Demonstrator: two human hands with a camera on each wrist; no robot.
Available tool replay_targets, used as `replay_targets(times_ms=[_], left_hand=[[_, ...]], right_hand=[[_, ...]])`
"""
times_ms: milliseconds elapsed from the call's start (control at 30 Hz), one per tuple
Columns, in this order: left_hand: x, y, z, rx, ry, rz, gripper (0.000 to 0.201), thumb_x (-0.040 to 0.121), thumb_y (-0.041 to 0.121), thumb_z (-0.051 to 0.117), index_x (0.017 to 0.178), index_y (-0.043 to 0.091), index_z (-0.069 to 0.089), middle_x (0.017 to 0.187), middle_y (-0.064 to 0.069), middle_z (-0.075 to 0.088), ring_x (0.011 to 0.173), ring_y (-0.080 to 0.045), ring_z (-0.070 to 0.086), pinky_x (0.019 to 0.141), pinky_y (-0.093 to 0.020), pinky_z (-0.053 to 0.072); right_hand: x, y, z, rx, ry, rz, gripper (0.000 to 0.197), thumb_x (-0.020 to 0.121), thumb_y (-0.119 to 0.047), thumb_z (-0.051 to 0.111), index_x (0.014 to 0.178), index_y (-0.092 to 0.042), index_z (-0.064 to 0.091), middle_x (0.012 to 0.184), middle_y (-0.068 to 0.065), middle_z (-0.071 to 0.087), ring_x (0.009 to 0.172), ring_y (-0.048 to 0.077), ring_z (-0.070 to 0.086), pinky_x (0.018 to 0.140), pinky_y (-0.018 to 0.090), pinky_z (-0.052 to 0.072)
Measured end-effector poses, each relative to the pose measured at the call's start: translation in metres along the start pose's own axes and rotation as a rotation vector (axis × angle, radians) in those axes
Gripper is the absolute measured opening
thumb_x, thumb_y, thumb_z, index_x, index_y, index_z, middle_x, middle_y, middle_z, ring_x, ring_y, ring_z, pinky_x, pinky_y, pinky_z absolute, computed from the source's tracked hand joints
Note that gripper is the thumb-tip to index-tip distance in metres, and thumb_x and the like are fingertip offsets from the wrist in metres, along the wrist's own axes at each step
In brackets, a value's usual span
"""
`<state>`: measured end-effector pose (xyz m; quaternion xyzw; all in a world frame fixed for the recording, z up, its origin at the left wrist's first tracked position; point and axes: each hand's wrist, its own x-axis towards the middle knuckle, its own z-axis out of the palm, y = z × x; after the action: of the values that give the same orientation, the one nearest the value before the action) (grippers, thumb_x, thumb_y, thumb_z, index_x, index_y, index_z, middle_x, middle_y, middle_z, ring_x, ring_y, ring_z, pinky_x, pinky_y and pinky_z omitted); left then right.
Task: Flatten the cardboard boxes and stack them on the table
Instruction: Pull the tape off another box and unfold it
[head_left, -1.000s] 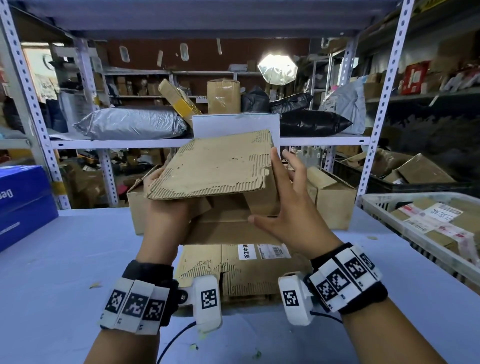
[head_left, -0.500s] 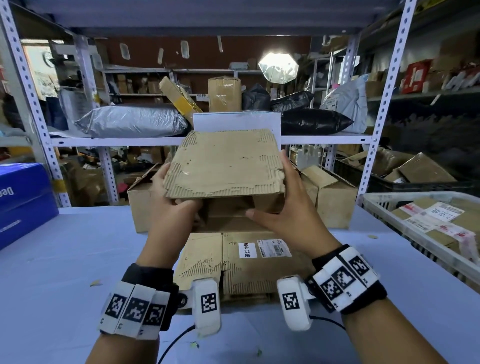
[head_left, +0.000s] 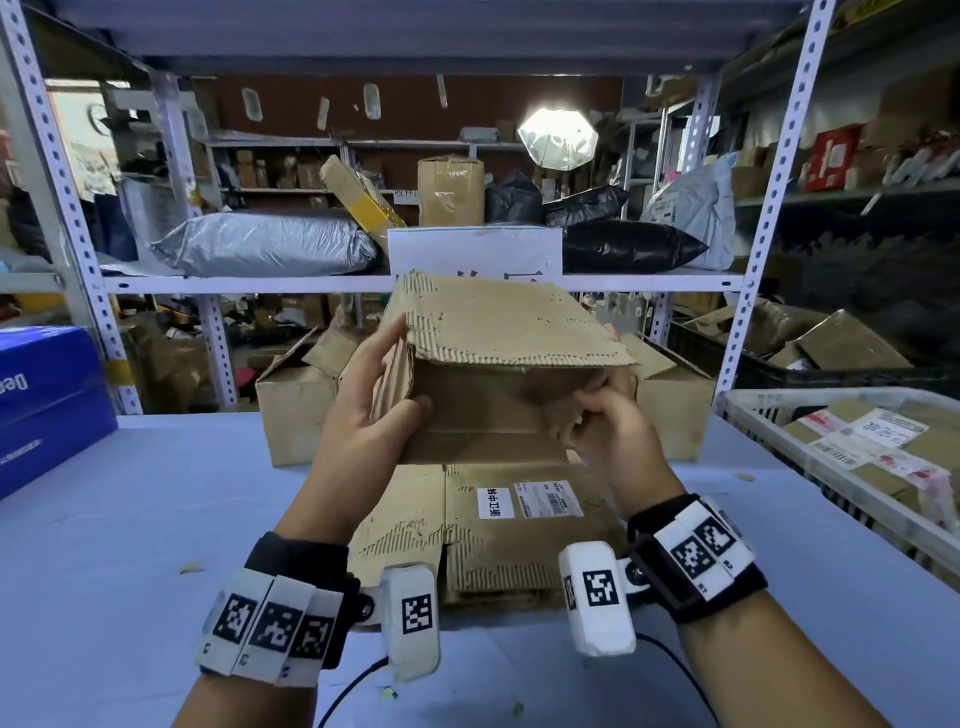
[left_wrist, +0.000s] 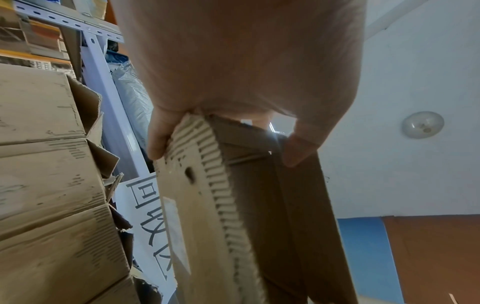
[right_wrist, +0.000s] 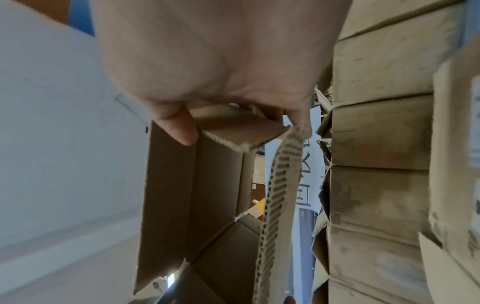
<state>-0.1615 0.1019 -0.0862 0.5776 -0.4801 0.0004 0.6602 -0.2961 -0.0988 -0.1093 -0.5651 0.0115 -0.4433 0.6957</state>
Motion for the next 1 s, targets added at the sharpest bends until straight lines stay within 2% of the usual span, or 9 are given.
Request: replay_targets(times_ms=[100, 233, 367, 467, 633, 767, 833, 900, 1000], left_hand=[[0.002, -0.002, -0.002, -0.037, 0.023, 0.008, 0.072, 0.082, 0.019, 0.055, 0.149, 0.043, 0.045, 0.151, 0.018, 0.050, 0.140, -0.001, 0.043, 0.117, -0.046, 0.039], [0.002, -0.003, -0.009, 0.016, 0.014, 0.025, 0.062, 0.084, 0.035, 0.061, 0.144, 0.046, 0.050, 0.141, 0.028, 0.053, 0.130, 0.010, 0.047, 0.101, -0.019, 0.041], [0.003, -0.004, -0.015, 0.161, -0.012, 0.068, 0.059, 0.080, 0.061, 0.061, 0.135, 0.041, 0.061, 0.143, 0.021, 0.053, 0.137, 0.004, 0.043, 0.118, -0.034, 0.034], [0.003, -0.006, -0.017, 0.268, -0.029, 0.072, 0.050, 0.079, 0.066, 0.059, 0.122, 0.042, 0.069, 0.138, 0.018, 0.058, 0.137, -0.014, 0.045, 0.118, -0.044, 0.035], [0.001, -0.014, -0.017, 0.356, -0.052, 0.084, 0.031, 0.083, 0.055, 0.067, 0.112, 0.046, 0.073, 0.132, 0.022, 0.059, 0.131, -0.016, 0.044, 0.116, -0.041, 0.035], [0.001, -0.014, -0.015, 0.179, -0.040, -0.021, 0.069, 0.078, 0.067, 0.061, 0.142, 0.043, 0.052, 0.148, 0.018, 0.046, 0.140, -0.001, 0.039, 0.119, -0.039, 0.033], [0.000, -0.010, -0.011, -0.112, -0.046, -0.103, 0.078, 0.083, 0.060, 0.061, 0.154, 0.038, 0.037, 0.152, 0.013, 0.048, 0.139, -0.009, 0.048, 0.108, -0.043, 0.047], [-0.002, -0.002, -0.006, -0.399, -0.057, -0.145, 0.066, 0.091, 0.046, 0.057, 0.152, 0.033, 0.038, 0.140, 0.002, 0.061, 0.121, -0.024, 0.065, 0.068, -0.046, 0.062], [-0.004, 0.009, -0.003, -0.677, -0.015, -0.219, 0.056, 0.091, 0.027, 0.055, 0.146, 0.023, 0.047, 0.121, -0.008, 0.071, 0.095, -0.033, 0.073, 0.050, -0.050, 0.058]], right_hand=[[-0.003, -0.003, 0.002, 0.304, 0.054, 0.099, 0.038, 0.087, -0.011, 0.042, 0.119, -0.015, 0.063, 0.112, 0.009, 0.071, 0.109, 0.031, 0.059, 0.095, 0.046, 0.045], [-0.008, -0.017, 0.001, 0.408, -0.023, 0.090, 0.051, 0.089, -0.015, 0.037, 0.134, -0.021, 0.061, 0.130, 0.013, 0.065, 0.118, 0.033, 0.057, 0.107, 0.062, 0.035], [-0.006, -0.027, -0.002, 0.388, -0.126, 0.146, 0.059, 0.103, -0.044, 0.030, 0.151, -0.011, 0.039, 0.153, 0.027, 0.038, 0.131, 0.042, 0.041, 0.111, 0.068, 0.022], [-0.004, -0.028, -0.007, 0.255, -0.014, 0.228, 0.072, 0.098, -0.064, 0.038, 0.139, -0.008, 0.056, 0.141, 0.027, 0.054, 0.121, 0.041, 0.057, 0.097, 0.057, 0.049], [0.001, -0.019, -0.015, 0.142, 0.110, 0.309, 0.046, 0.102, -0.042, 0.049, 0.134, -0.012, 0.061, 0.122, 0.016, 0.070, 0.096, 0.033, 0.070, 0.072, 0.048, 0.059], [0.000, -0.013, -0.012, 0.051, 0.121, 0.231, 0.030, 0.100, -0.028, 0.057, 0.129, -0.023, 0.064, 0.121, 0.010, 0.072, 0.092, 0.025, 0.072, 0.069, 0.045, 0.058], [-0.001, -0.012, -0.007, -0.028, 0.074, 0.179, 0.034, 0.098, -0.024, 0.059, 0.131, -0.027, 0.062, 0.120, 0.004, 0.073, 0.096, 0.019, 0.073, 0.063, 0.035, 0.058], [-0.002, -0.011, -0.001, -0.139, 0.005, 0.124, 0.040, 0.096, -0.022, 0.062, 0.135, -0.028, 0.060, 0.123, -0.003, 0.071, 0.107, 0.014, 0.070, 0.072, 0.026, 0.057], [-0.002, -0.005, 0.006, -0.363, -0.043, 0.079, 0.041, 0.094, -0.021, 0.068, 0.134, -0.028, 0.061, 0.130, -0.007, 0.067, 0.122, 0.014, 0.062, 0.100, 0.037, 0.052]])
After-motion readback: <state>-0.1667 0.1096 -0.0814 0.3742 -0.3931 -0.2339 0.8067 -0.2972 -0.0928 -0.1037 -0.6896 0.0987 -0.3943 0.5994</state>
